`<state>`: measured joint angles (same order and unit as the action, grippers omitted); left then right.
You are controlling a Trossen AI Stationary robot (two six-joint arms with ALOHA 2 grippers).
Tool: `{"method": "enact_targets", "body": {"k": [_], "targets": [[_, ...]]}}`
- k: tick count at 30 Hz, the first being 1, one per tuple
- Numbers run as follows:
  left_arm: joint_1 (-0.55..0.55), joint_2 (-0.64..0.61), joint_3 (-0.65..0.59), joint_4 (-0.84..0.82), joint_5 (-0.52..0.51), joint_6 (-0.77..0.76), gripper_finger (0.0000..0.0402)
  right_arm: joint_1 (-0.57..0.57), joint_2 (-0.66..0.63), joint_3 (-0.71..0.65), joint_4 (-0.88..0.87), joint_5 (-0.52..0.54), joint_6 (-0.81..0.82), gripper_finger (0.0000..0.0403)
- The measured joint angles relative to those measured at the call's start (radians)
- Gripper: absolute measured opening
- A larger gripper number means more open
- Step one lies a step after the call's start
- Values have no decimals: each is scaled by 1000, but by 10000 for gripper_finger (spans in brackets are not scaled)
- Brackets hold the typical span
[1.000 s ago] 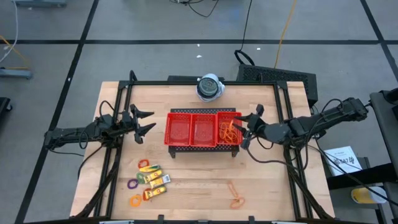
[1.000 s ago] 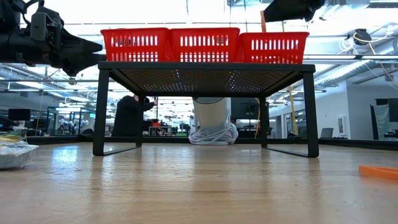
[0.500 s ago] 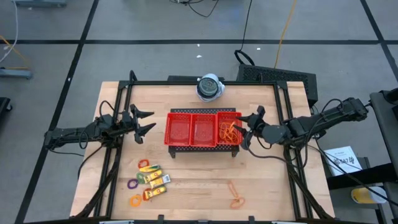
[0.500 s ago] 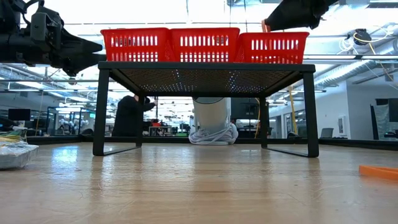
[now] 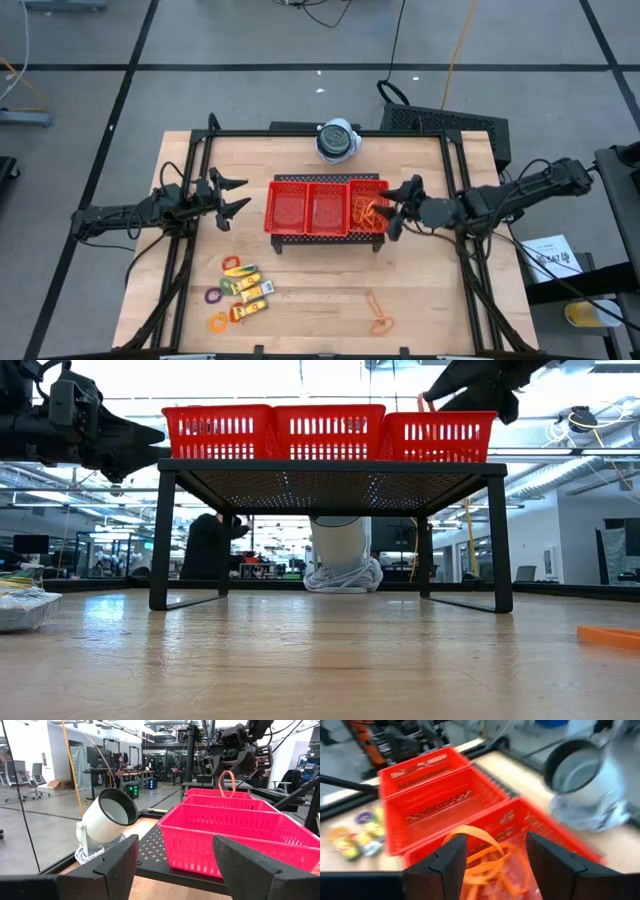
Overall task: Pick & Place Office Desk Supplies
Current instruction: Put the orange rubber band into the right red bin
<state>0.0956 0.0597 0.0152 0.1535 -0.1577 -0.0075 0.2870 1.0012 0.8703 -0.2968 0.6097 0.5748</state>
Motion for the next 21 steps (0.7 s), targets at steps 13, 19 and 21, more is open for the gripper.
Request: {"method": "enact_targets", "body": {"k": [13, 19, 21], "targets": [[0, 0, 0, 0, 0, 0, 267, -18, 0, 0, -9, -6, -217, 208], [0, 0, 0, 0, 0, 0, 267, -17, 0, 0, -27, 77, -105, 197], [0, 0, 0, 0, 0, 0, 267, -17, 0, 0, -20, 25, -89, 195]]}}
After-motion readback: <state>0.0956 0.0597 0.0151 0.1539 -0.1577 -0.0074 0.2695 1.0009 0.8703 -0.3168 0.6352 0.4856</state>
